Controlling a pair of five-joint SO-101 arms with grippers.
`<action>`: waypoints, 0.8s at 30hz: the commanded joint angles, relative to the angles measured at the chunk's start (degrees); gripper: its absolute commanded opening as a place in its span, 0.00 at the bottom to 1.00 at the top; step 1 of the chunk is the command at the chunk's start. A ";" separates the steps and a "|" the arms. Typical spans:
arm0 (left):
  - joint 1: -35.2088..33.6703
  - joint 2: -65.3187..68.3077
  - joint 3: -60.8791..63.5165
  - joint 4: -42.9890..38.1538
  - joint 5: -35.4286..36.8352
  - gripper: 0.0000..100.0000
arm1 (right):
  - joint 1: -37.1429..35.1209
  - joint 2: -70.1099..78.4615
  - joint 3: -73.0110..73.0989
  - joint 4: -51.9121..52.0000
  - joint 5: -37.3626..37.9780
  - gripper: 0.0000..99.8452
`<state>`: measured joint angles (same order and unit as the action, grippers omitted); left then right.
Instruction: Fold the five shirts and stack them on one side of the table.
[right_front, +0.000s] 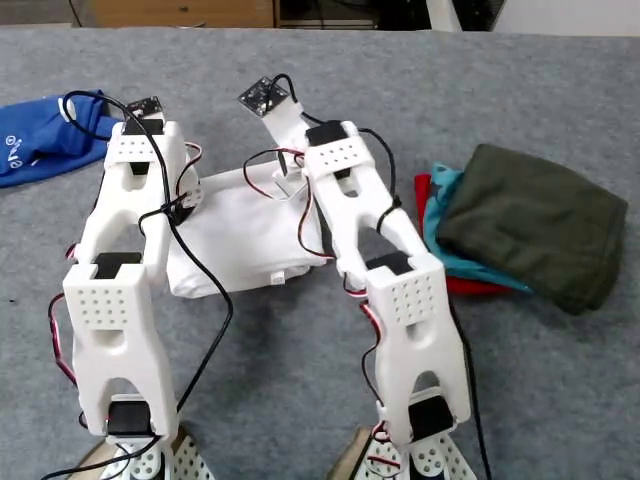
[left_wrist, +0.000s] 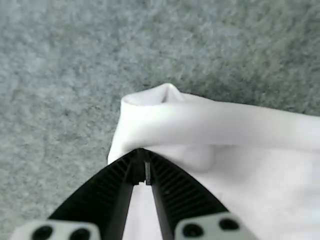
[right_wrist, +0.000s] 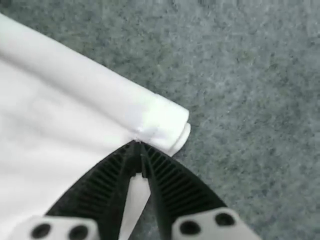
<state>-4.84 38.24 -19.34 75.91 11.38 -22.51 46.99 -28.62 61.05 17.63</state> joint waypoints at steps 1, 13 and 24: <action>1.58 -0.48 -0.09 -1.85 -0.44 0.02 | -0.04 -2.59 -3.91 4.40 0.35 0.00; 1.58 -0.48 -0.09 -2.02 -0.53 0.02 | -2.86 -16.57 -12.79 34.11 0.09 0.00; 1.41 -0.48 -0.09 -2.02 -0.53 0.02 | -7.43 -18.24 7.08 30.59 -4.40 0.00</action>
<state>-4.84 38.24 -19.34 75.82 11.38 -28.57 32.84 -26.33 94.55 14.73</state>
